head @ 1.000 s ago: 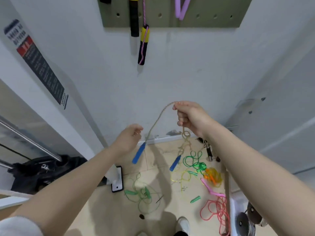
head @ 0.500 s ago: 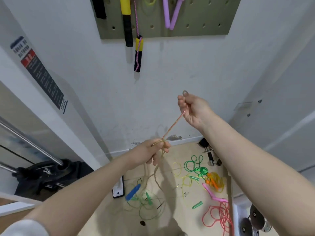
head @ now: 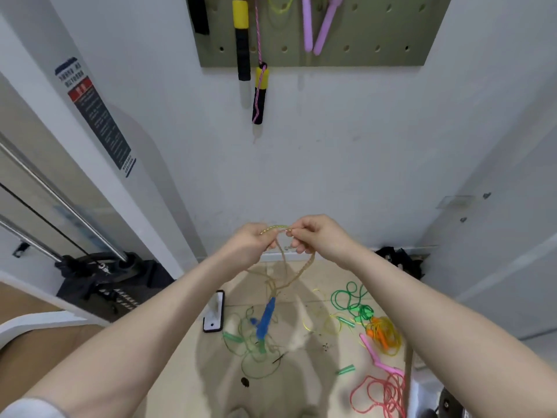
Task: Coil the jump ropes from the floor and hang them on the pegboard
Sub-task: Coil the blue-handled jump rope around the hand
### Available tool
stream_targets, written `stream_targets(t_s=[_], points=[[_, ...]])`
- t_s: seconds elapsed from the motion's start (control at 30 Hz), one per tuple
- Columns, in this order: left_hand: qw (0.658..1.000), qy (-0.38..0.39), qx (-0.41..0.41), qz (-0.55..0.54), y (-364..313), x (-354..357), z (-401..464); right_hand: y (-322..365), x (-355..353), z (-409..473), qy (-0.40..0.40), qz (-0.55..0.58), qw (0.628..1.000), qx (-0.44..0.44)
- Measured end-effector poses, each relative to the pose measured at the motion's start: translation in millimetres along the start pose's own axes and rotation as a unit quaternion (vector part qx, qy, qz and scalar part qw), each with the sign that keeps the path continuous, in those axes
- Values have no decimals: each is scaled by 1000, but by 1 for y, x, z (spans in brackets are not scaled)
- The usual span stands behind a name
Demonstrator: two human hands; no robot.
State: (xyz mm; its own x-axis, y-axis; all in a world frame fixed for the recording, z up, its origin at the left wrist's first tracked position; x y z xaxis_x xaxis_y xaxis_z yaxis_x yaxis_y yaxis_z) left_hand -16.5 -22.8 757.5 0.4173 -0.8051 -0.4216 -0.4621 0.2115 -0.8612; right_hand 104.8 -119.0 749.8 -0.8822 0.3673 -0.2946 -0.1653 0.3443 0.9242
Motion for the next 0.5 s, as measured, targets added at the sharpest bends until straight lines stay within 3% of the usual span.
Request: stream_targets(t_s=[0.1, 0.2, 0.3, 0.4, 0.5], points=[[997, -1, 25, -72, 4, 6, -12, -5, -7, -1, -14, -61, 997, -37], [988, -76, 22, -133, 9, 8, -21, -4, -4, -5, -24, -79, 993, -83], [944, -198, -35, -261, 26, -4, -20, -13, -14, -4, -127, 134, 982, -45], [887, -271, -97, -362, 52, -21, -22, -37, -40, -1, -203, 412, 886, 71], [854, -315, -150, -386, 79, -28, -28, -58, -59, -3, -207, 565, 784, 153]])
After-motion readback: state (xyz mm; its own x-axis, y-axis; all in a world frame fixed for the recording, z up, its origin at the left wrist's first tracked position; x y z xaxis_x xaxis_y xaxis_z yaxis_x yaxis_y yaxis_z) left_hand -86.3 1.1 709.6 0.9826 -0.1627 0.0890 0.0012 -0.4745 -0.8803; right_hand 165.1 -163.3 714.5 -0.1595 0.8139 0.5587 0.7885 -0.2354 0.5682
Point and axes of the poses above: each hand's wrist, its own z-axis towards the middle knuckle, its own x-axis out of the palm, y = z × x, the point moved 3 cm from there along z, towards the middle knuckle, and after that the axes turned 1 degree about z, right-handed, at the moved point
